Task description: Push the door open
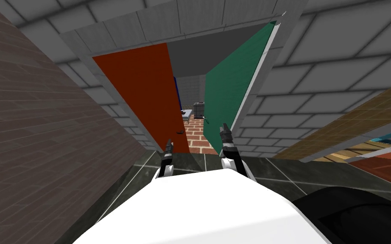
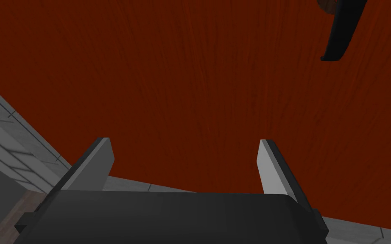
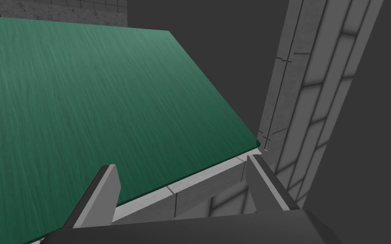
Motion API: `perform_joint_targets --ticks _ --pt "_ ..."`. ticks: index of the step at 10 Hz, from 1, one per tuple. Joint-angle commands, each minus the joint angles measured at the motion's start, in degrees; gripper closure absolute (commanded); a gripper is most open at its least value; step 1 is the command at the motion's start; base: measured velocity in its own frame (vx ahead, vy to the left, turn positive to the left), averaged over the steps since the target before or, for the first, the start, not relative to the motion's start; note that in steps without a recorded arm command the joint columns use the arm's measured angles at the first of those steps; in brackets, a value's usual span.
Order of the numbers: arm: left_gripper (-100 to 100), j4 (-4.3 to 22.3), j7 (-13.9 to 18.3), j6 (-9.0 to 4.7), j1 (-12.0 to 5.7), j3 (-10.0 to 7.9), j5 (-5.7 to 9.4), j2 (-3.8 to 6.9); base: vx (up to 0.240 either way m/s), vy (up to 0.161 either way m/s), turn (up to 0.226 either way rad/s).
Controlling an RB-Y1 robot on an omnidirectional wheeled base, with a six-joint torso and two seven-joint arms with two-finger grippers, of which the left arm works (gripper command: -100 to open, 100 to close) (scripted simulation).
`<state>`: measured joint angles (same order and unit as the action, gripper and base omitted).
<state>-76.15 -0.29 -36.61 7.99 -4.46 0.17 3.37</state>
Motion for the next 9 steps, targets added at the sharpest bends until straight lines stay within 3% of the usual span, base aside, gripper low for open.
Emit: perform_joint_targets --ticks 1,2,5,6,9 --pt "-100 2.9 -0.1 -0.85 -1.06 -0.09 0.14 -0.05 0.045 0.093 -0.172" --pt "-100 3.6 -0.1 -0.85 -1.06 -0.09 0.14 -0.05 0.036 0.080 -0.070" --pt "-100 9.6 -0.3 -2.11 -3.52 -0.37 0.41 -0.34 0.031 0.097 -0.149" --pt "-100 10.0 -0.3 -2.11 -3.52 -0.37 0.41 -0.34 0.047 0.089 -0.046" --pt "-100 15.9 -0.5 -3.27 -5.79 -0.62 0.67 -0.74 0.030 0.095 -0.140"
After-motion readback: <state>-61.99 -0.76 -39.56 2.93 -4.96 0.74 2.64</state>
